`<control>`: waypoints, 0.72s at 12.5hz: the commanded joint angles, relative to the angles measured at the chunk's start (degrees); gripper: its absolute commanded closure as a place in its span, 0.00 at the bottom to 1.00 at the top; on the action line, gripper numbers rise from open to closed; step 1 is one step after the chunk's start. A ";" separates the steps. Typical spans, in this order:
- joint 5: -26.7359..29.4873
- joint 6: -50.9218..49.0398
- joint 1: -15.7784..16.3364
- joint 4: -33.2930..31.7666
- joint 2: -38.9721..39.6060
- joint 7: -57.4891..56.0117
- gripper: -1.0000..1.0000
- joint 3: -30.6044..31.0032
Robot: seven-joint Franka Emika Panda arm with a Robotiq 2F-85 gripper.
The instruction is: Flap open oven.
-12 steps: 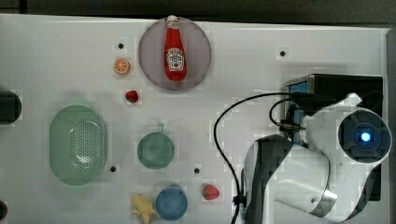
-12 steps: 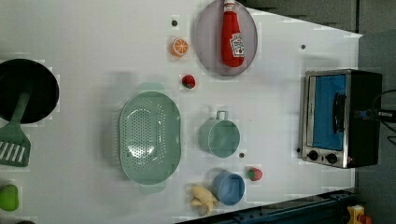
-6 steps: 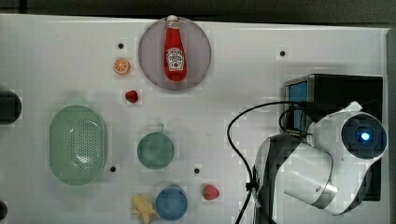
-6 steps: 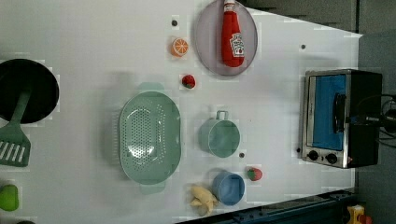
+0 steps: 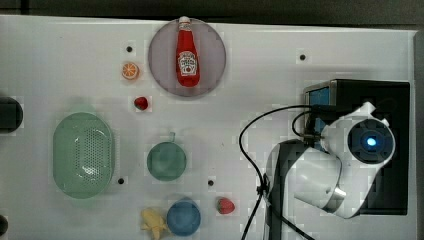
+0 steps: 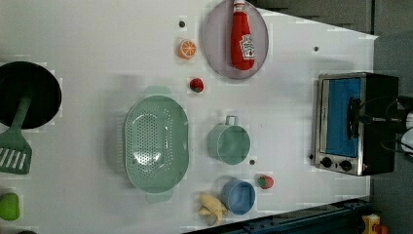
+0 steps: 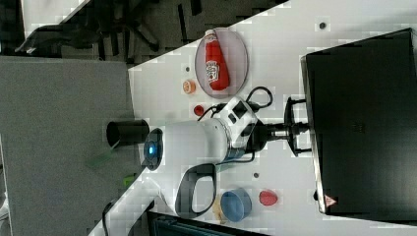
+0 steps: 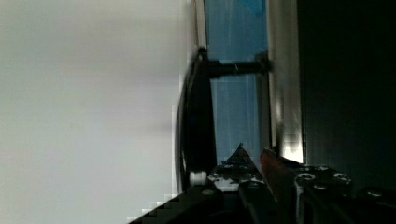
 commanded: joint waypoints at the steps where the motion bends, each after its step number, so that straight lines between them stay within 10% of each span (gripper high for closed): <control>1: 0.34 1.60 0.75 -1.53 0.23 -1.91 0.82 1.25; 9: -14.70 -0.38 4.44 -3.25 0.65 17.82 0.82 7.02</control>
